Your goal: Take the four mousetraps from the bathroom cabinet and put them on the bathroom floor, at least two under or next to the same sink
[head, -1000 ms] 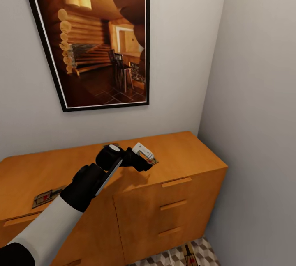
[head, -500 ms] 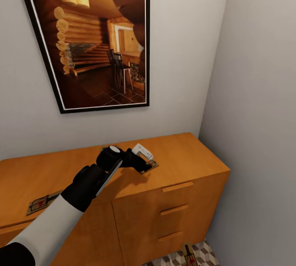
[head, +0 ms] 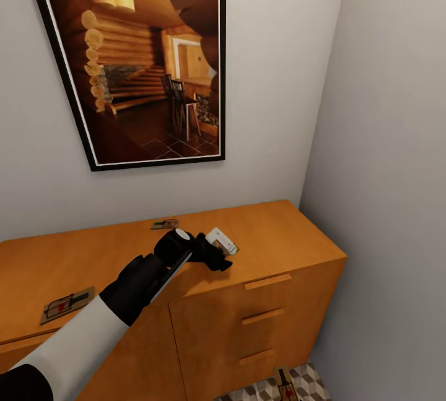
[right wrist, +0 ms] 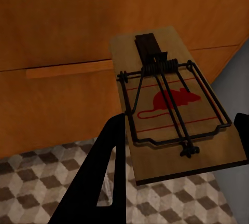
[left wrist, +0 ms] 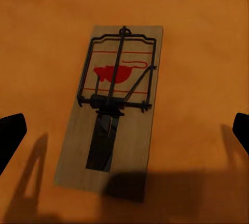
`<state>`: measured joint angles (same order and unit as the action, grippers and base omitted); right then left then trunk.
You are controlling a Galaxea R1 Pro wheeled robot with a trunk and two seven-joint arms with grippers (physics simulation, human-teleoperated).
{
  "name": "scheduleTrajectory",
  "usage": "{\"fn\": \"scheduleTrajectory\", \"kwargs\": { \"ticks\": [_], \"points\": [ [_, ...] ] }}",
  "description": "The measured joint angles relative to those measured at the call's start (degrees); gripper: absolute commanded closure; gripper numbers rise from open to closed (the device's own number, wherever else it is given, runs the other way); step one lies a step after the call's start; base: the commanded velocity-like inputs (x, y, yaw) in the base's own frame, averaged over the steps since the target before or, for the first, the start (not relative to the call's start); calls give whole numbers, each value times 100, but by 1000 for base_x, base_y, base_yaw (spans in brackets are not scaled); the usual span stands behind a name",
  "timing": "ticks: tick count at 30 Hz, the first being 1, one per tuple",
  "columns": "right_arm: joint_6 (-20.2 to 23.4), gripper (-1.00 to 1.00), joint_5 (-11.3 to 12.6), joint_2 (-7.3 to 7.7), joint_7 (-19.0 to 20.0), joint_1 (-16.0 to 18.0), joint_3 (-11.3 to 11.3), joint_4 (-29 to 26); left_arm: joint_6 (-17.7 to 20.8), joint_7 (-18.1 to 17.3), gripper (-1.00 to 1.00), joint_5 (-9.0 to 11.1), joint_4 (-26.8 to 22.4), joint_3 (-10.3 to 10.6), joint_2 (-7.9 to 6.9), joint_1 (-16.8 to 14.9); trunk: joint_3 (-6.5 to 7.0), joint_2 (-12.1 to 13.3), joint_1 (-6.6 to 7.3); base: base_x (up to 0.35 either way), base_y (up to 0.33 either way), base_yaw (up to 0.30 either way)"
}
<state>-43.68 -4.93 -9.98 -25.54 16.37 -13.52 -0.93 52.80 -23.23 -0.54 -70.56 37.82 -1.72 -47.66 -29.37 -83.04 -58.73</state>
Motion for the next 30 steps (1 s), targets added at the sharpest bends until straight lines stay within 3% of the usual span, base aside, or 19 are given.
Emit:
{"fn": "scheduleTrajectory", "kwargs": {
  "ticks": [16, 21, 30],
  "points": [
    [0, 100, 0, 0, 0, -1, 1, 0, -14, -3, -100, 1, 10, -2, -98, 0, 0, 0, 0, 0, 0, 0],
    [0, 100, 1, 0, 0, -2, 1, 0, -292, -9, -100, 24, 54, -2, -122, 0, 0, 0, 0, 0, 0, 0],
    [0, 100, 0, 0, -1, 1, 0, 0, -352, -10, -100, 31, 82, -2, -123, 0, 0, 0, 0, 0, 0, 0]
  ]
}}
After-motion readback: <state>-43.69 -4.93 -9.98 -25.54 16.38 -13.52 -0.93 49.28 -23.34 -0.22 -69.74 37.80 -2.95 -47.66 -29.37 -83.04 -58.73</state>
